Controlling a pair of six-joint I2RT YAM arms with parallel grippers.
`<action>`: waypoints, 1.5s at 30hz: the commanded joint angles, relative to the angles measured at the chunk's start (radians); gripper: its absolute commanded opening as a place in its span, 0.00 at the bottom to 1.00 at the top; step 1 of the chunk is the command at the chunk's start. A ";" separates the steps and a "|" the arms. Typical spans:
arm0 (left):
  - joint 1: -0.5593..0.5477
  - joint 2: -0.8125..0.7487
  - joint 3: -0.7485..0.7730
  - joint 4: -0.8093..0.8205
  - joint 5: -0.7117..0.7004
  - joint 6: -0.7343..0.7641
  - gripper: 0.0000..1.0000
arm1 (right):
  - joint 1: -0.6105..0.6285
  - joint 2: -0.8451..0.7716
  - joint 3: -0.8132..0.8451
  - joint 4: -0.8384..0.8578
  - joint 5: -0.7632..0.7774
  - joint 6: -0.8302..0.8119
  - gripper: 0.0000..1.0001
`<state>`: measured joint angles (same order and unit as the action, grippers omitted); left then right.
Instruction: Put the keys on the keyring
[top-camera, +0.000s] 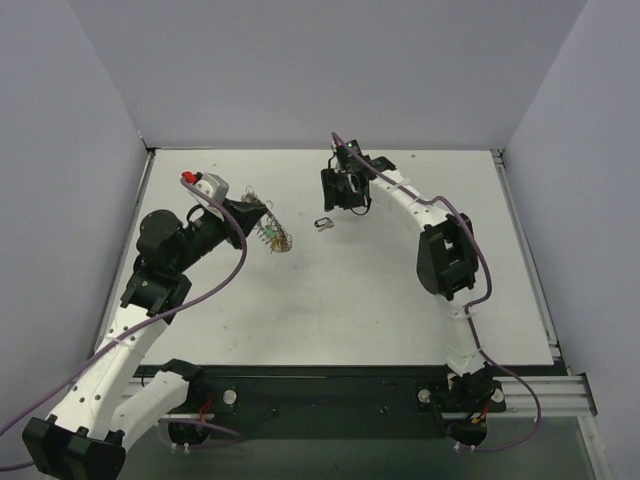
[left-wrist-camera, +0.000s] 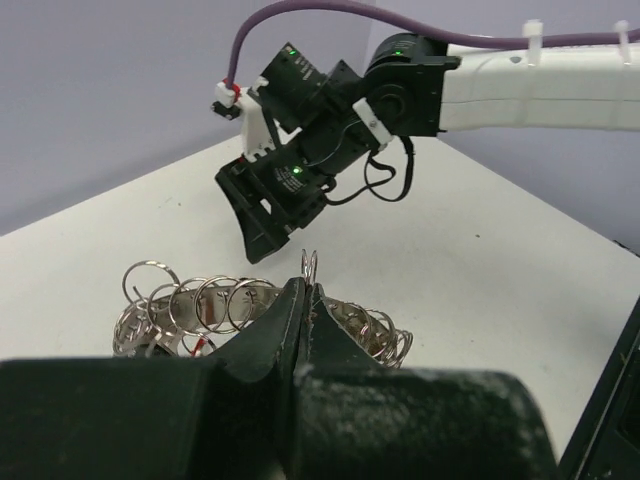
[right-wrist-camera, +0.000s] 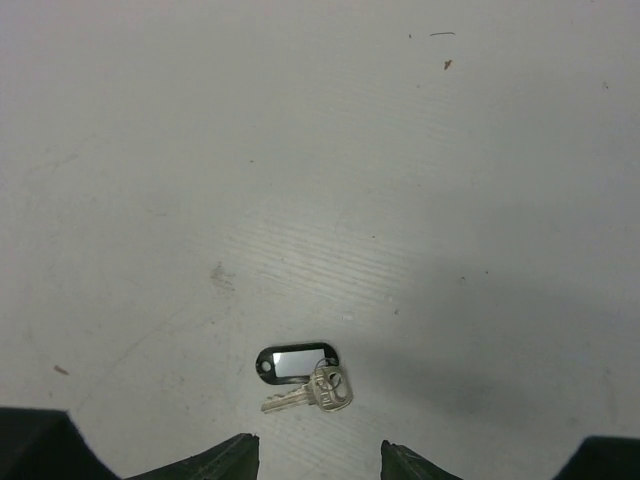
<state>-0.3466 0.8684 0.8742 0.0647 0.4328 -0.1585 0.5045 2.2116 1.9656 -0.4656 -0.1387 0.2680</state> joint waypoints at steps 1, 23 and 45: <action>0.024 0.032 0.065 0.029 0.126 -0.038 0.00 | 0.000 0.063 0.114 -0.048 0.057 -0.050 0.50; 0.054 0.057 0.048 0.069 0.170 -0.076 0.00 | -0.006 0.264 0.208 -0.016 -0.052 -0.036 0.37; 0.066 0.008 0.020 0.057 0.179 -0.081 0.00 | -0.006 -0.005 -0.065 0.047 -0.110 -0.049 0.00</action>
<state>-0.2882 0.9211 0.8822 0.0483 0.5861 -0.2291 0.4980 2.3718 1.9633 -0.3939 -0.2157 0.2302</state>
